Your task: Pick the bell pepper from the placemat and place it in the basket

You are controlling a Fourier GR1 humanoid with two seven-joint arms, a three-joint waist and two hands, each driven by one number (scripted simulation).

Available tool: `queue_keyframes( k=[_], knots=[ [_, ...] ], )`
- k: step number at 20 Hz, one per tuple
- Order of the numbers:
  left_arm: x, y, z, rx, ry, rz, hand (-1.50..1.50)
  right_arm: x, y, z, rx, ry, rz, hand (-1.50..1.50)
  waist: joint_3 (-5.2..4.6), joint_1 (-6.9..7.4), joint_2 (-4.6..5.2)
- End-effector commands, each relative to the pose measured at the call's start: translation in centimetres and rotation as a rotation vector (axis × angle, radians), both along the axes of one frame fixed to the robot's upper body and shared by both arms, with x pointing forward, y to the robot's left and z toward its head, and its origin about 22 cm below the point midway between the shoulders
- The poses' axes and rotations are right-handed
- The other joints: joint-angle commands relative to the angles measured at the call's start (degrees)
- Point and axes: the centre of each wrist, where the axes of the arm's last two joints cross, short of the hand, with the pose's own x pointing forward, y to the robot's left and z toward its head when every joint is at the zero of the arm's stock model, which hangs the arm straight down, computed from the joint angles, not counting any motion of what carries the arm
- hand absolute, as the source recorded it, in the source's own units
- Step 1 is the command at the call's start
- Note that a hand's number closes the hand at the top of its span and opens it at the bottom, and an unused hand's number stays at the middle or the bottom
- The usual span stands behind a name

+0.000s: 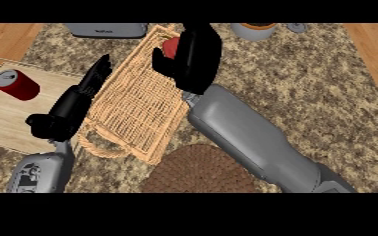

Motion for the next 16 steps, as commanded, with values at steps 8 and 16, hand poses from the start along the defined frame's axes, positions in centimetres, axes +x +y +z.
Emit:
queue_keyframes(
  k=[8, 16],
  knots=[
    [0.8, 0.6, 0.6, 0.004, 0.011, 0.021, 0.0, -0.4, 1.0, 1.5, 0.245, -0.057, 0.063, -1.5, -0.02, -0.86, -0.06],
    [-1.8, 1.7, -1.1, -0.009, 0.012, 0.043, 0.0, -0.6, -1.8, 3.5, 0.474, -0.009, 0.033, -1.5, 0.0, -1.8, -0.42]
  ],
)
